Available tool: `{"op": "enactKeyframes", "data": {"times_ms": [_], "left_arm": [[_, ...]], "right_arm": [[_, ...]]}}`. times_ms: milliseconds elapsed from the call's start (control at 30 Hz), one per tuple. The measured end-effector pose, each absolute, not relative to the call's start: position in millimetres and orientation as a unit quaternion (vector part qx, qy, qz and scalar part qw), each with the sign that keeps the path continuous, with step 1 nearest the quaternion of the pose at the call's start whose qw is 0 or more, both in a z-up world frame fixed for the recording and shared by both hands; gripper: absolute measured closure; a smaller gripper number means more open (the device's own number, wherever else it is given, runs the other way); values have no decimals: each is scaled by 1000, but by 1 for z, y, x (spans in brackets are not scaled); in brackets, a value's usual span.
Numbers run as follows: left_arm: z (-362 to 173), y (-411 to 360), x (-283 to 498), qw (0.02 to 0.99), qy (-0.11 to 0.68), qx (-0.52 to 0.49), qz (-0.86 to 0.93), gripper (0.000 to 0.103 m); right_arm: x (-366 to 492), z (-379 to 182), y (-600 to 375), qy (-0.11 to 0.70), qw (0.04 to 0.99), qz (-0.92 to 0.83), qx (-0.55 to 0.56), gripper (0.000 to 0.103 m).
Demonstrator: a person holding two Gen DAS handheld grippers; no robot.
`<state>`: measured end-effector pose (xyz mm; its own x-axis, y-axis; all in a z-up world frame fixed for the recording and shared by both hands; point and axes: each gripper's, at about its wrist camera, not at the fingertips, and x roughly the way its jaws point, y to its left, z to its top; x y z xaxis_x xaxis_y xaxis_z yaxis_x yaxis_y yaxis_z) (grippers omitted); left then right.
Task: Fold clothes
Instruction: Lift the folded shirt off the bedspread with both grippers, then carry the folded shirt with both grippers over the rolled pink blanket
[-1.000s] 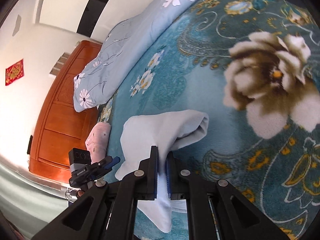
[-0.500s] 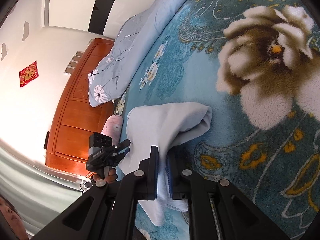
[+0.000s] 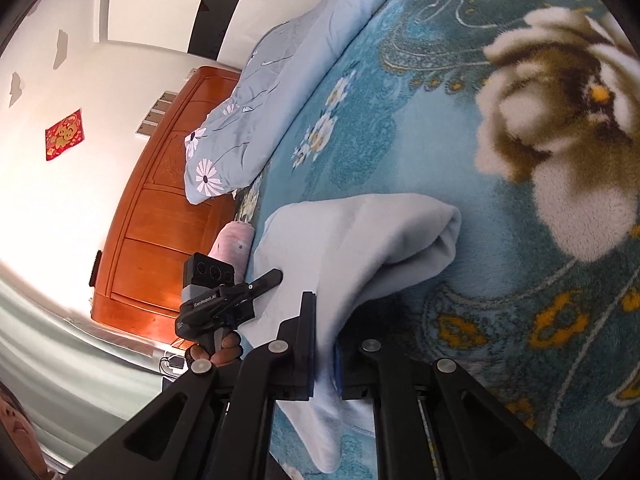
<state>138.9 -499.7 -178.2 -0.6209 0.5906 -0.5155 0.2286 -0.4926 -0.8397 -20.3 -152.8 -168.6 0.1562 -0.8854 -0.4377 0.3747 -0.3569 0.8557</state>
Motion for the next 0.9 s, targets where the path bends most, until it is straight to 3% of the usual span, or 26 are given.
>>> {"op": "enactKeyframes", "data": {"times_ms": [267,467,900], "left_arm": [[-130,-507,166,164,-498,-353,774,91],[-79,-558,212,161,-502,-285,801,91],[20,-745,347,-33,-429,-256,866,91]], "right_arm": [[4,-84,-172,-196,559,-622,512,97],[30,-21,-228,-148,608,-615,479,97],[98,-2,-468,-94,719,-501,473,97]]}}
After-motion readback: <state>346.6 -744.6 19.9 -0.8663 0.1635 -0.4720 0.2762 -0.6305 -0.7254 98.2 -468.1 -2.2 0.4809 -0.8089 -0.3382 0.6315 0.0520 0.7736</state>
